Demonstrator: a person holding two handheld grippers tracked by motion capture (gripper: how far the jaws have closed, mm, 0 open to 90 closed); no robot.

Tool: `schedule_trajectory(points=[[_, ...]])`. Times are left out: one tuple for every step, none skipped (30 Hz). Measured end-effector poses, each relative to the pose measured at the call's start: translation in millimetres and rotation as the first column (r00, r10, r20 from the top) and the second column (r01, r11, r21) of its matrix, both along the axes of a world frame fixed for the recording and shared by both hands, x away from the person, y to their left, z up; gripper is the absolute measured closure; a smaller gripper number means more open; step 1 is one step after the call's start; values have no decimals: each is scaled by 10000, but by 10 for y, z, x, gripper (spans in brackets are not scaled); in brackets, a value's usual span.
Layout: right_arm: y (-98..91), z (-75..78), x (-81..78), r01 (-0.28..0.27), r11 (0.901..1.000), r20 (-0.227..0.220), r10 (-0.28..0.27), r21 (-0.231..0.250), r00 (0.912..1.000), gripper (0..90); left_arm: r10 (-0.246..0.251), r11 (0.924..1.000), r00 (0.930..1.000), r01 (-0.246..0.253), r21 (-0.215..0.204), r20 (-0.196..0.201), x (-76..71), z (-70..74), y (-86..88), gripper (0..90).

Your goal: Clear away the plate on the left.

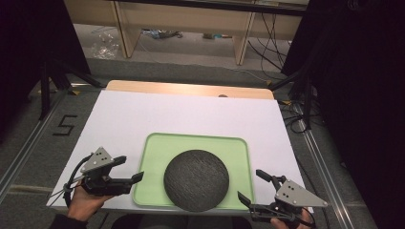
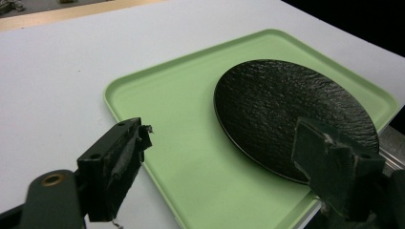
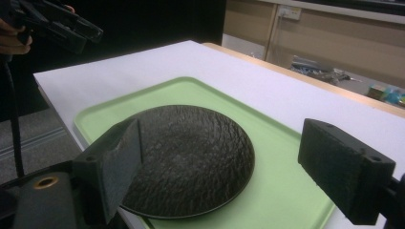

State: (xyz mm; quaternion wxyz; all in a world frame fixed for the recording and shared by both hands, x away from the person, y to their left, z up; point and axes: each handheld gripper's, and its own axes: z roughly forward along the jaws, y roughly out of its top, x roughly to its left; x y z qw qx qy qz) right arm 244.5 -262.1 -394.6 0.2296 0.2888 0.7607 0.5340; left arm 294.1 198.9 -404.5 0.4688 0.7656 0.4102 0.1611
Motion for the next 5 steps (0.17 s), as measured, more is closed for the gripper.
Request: schedule_trajectory(points=[[-8, -2, -6, 201, 9998, -73, -201, -18, 9998, 162, -83, 10000, 9999, 82, 47, 121, 5, 3, 15, 176], [-12, -2, -4, 191, 9998, -75, -191, -50, 9998, 162, 97, 9998, 10000, -97, -145, 17, -5, 2, 8, 176], [-12, -1, -5, 206, 9998, -54, -206, 9, 9998, 162, 97, 9998, 10000, -97, -145, 17, -5, 2, 8, 176], [-13, 2, -7, 196, 9998, -58, -196, 28, 9998, 162, 97, 9999, 9999, -97, -105, 31, -4, 4, 16, 176], [-13, 2, -7, 196, 9998, -58, -196, 28, 9998, 162, 97, 9999, 9999, -97, -105, 31, -4, 4, 16, 176]])
